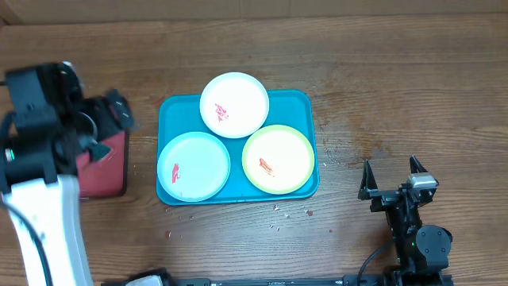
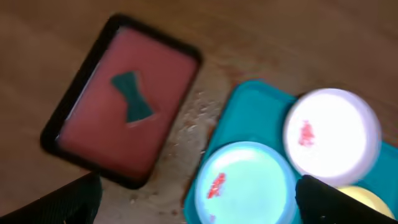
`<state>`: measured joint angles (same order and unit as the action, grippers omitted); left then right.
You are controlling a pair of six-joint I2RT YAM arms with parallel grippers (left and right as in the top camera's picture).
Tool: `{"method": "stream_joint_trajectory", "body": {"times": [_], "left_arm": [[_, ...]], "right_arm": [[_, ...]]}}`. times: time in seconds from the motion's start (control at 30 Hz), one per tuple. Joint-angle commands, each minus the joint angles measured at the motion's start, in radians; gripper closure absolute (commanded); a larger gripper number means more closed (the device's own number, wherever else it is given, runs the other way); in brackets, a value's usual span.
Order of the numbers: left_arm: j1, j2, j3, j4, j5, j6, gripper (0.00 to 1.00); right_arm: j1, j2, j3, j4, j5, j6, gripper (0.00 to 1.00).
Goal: Clean dirty plates on tray and stack at the side
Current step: 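Move the left gripper over the red tray toward the green sponge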
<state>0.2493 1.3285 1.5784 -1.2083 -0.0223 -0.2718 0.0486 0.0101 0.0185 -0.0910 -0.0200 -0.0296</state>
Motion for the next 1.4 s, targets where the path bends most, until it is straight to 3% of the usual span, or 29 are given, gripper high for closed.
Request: {"method": "stream_joint_trajectory", "body": {"times": [0.0, 0.33, 0.47, 0.93, 1.03, 1.07, 1.17, 1.2, 1.27, 1.3, 1.37], "left_arm": [[0.103, 0.129, 0.017, -0.02, -0.052, -0.047, 0.0], [0.266, 0.487, 0.016, 0.034, 0.002, -0.118, 0.0], [0.308, 0.633, 0.016, 0.035, 0.091, -0.117, 0.01], [0.306, 0.819, 0.015, 0.2, 0.143, -0.064, 0.05], [0.306, 0.842, 0.014, 0.208, 0.146, -0.064, 0.17], [0.306, 0.852, 0.014, 0.208, 0.148, -0.065, 0.3], [0.306, 0.867, 0.014, 0.207, 0.153, -0.065, 0.56], [0.306, 0.87, 0.014, 0.207, 0.153, -0.065, 0.72], [0.306, 0.87, 0.014, 0.207, 0.153, -0.065, 0.9], [0.306, 0.87, 0.014, 0.205, 0.153, -0.065, 0.95], [0.306, 0.87, 0.014, 0.2, 0.153, -0.065, 0.96]], "right_arm": [[0.004, -0.007, -0.01, 0.006, 0.001, 0.003, 0.0], [0.004, -0.007, -0.01, 0.006, 0.001, 0.003, 0.0], [0.004, -0.007, -0.01, 0.006, 0.001, 0.003, 0.0], [0.004, -0.007, -0.01, 0.006, 0.001, 0.003, 0.0], [0.004, -0.007, -0.01, 0.006, 0.001, 0.003, 0.0], [0.004, -0.007, -0.01, 0.006, 0.001, 0.003, 0.0], [0.004, -0.007, -0.01, 0.006, 0.001, 0.003, 0.0], [0.004, -0.007, -0.01, 0.007, 0.001, 0.003, 0.0], [0.004, -0.007, -0.01, 0.006, 0.001, 0.003, 0.0], [0.004, -0.007, -0.01, 0.006, 0.001, 0.003, 0.0], [0.004, -0.007, -0.01, 0.007, 0.001, 0.003, 0.0]]}}
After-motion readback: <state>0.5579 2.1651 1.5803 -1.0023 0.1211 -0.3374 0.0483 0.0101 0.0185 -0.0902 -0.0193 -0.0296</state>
